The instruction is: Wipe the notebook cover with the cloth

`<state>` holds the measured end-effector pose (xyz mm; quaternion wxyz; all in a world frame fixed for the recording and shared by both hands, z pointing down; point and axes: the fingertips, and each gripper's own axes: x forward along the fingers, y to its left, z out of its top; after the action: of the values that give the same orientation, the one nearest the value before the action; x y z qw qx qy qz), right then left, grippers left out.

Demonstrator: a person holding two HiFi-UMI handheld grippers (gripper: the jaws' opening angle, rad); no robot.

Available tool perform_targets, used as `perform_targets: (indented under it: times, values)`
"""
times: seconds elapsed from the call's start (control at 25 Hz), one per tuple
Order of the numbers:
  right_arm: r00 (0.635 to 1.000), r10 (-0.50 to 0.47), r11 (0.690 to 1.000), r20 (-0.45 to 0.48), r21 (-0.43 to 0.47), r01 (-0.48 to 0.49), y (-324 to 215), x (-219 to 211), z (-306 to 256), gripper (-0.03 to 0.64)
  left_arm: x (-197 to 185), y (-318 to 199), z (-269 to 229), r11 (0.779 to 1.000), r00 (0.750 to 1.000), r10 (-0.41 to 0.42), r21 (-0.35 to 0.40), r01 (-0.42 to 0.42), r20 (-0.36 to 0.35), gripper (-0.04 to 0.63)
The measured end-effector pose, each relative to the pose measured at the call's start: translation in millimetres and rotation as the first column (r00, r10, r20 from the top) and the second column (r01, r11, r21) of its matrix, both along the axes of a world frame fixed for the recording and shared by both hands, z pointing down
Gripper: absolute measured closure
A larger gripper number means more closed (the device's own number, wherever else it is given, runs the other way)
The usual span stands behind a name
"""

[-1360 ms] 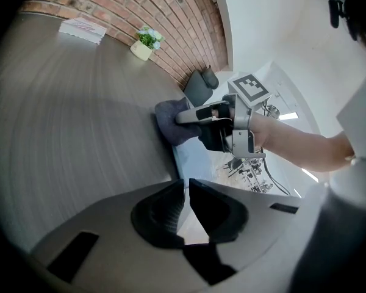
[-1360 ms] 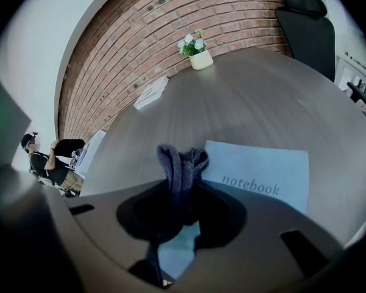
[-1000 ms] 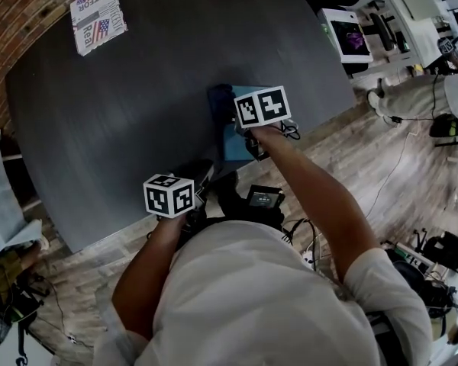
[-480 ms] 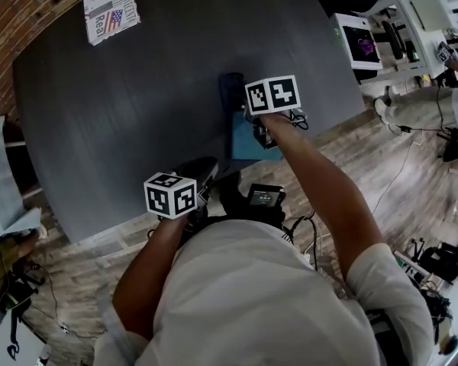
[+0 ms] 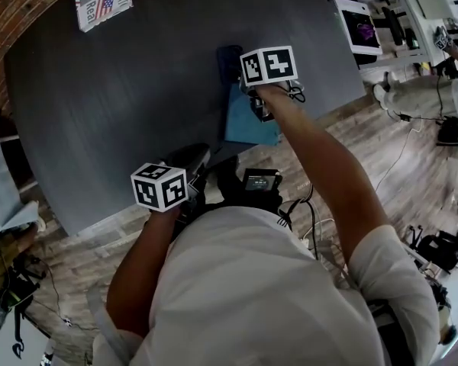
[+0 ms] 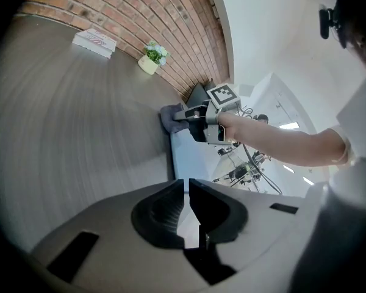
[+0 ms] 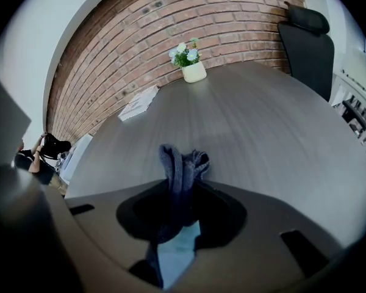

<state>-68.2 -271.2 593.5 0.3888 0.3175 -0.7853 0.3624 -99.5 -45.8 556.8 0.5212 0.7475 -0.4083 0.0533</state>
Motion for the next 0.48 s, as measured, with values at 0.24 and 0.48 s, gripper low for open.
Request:
perform_targets:
  times: [0.24, 0.48]
  values:
    - [0.999, 0.028, 0.998, -0.02, 0.054, -0.027, -14, 4, -9, 0.5, -2, 2, -4, 1.0, 1.0, 0.0, 0.011, 0.0, -0.003, 0.561]
    - [0.999, 0.048, 0.994, -0.021, 0.103, -0.045, -20, 10, -24, 0.5, -3, 3, -5, 1.0, 1.0, -0.001, 0.023, 0.001, 0.0, 0.561]
